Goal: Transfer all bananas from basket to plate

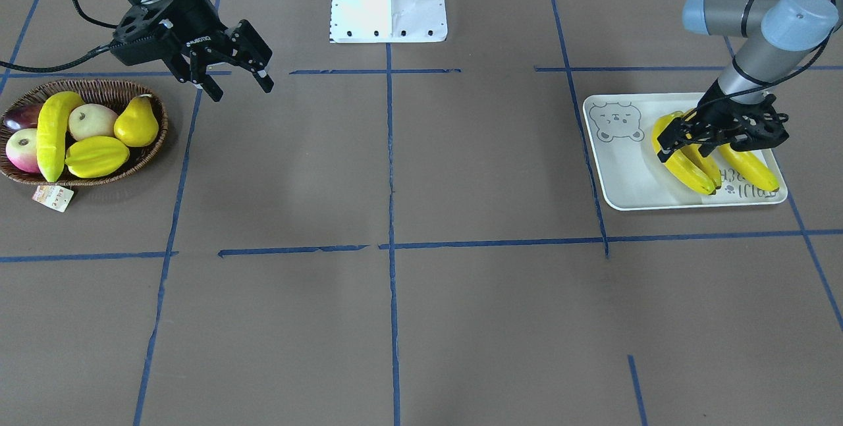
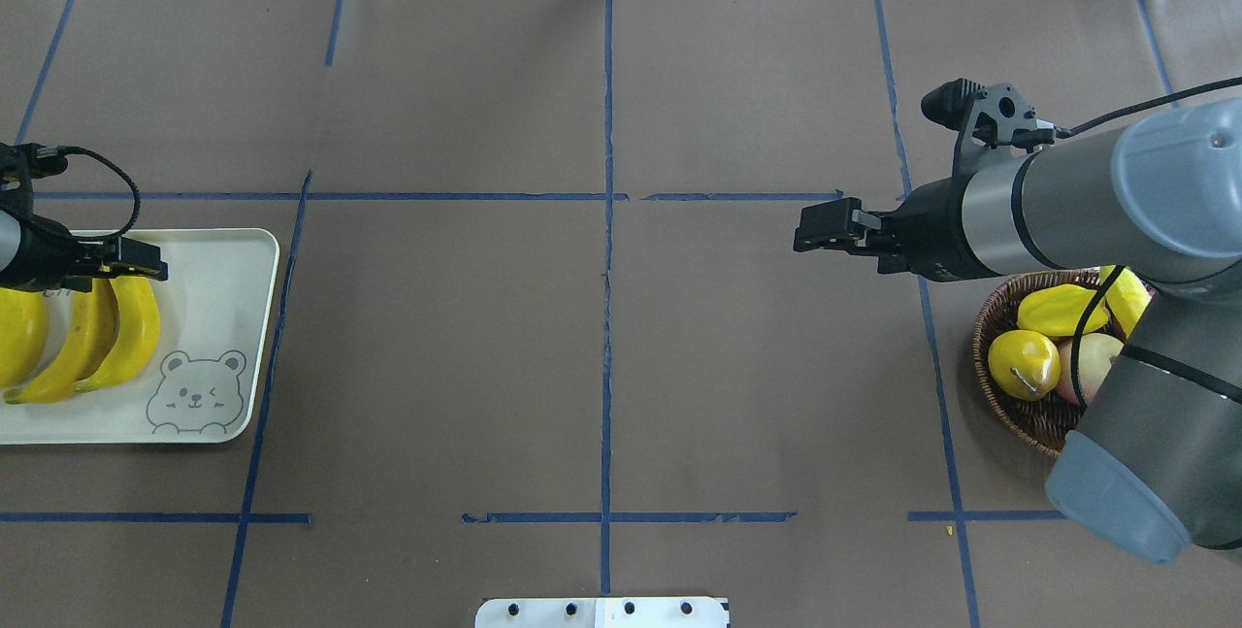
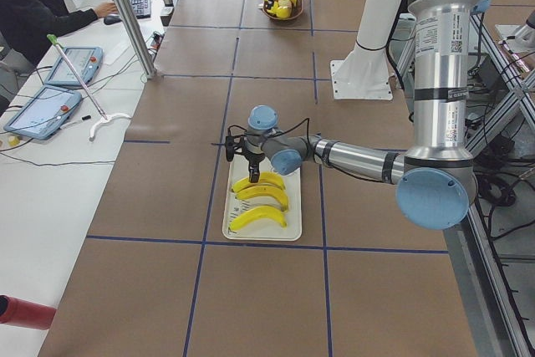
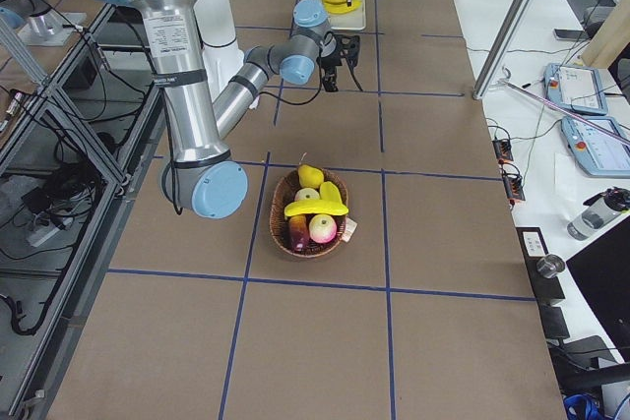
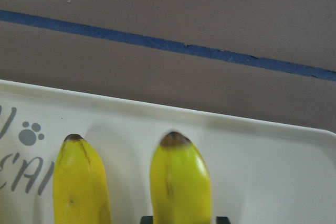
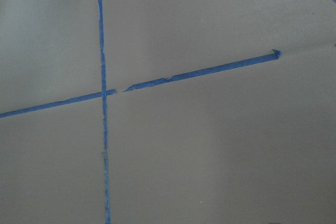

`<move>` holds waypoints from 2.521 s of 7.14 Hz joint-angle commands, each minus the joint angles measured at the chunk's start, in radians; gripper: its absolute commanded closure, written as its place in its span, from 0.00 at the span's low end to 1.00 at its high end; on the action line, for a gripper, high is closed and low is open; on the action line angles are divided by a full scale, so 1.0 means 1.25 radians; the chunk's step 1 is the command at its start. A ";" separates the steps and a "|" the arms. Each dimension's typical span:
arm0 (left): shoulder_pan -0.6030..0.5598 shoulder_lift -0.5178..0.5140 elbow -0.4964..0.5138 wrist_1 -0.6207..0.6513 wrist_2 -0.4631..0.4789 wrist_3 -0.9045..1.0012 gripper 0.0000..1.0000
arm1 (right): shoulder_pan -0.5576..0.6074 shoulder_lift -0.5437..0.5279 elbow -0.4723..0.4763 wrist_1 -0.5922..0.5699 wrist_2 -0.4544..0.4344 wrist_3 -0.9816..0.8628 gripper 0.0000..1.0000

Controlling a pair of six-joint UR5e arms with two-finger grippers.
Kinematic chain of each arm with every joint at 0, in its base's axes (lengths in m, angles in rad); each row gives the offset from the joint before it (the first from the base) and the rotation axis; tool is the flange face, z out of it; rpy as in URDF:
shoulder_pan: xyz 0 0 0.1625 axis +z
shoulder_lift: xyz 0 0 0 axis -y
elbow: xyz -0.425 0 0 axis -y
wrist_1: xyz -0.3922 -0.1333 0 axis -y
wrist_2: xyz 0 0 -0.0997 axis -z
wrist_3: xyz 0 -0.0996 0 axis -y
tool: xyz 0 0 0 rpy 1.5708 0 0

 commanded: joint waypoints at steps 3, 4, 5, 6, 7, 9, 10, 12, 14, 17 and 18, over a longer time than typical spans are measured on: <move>-0.012 -0.069 -0.098 0.011 -0.089 -0.178 0.00 | 0.049 -0.257 0.037 0.125 0.022 -0.158 0.00; -0.004 -0.118 -0.092 0.012 -0.088 -0.250 0.00 | 0.085 -0.343 0.012 0.237 0.066 -0.189 0.00; 0.013 -0.138 -0.095 0.012 -0.088 -0.276 0.00 | 0.123 -0.404 -0.021 0.286 0.085 -0.239 0.00; 0.029 -0.148 -0.097 0.012 -0.085 -0.289 0.00 | 0.138 -0.448 -0.039 0.288 0.075 -0.309 0.00; 0.029 -0.154 -0.097 0.012 -0.084 -0.296 0.00 | 0.163 -0.457 -0.068 0.289 0.075 -0.343 0.00; 0.035 -0.160 -0.094 0.012 -0.083 -0.298 0.00 | 0.163 -0.457 -0.115 0.289 0.075 -0.350 0.00; 0.035 -0.161 -0.093 0.012 -0.083 -0.298 0.00 | 0.163 -0.457 -0.132 0.288 0.076 -0.350 0.00; 0.035 -0.163 -0.092 0.011 -0.083 -0.299 0.00 | 0.162 -0.457 -0.166 0.288 0.086 -0.349 0.00; 0.035 -0.164 -0.093 0.011 -0.083 -0.299 0.00 | 0.162 -0.462 -0.174 0.286 0.087 -0.350 0.03; 0.035 -0.164 -0.097 0.011 -0.083 -0.299 0.00 | 0.161 -0.466 -0.173 0.286 0.097 -0.351 0.61; 0.036 -0.165 -0.093 0.011 -0.083 -0.299 0.00 | 0.160 -0.466 -0.173 0.288 0.113 -0.356 0.79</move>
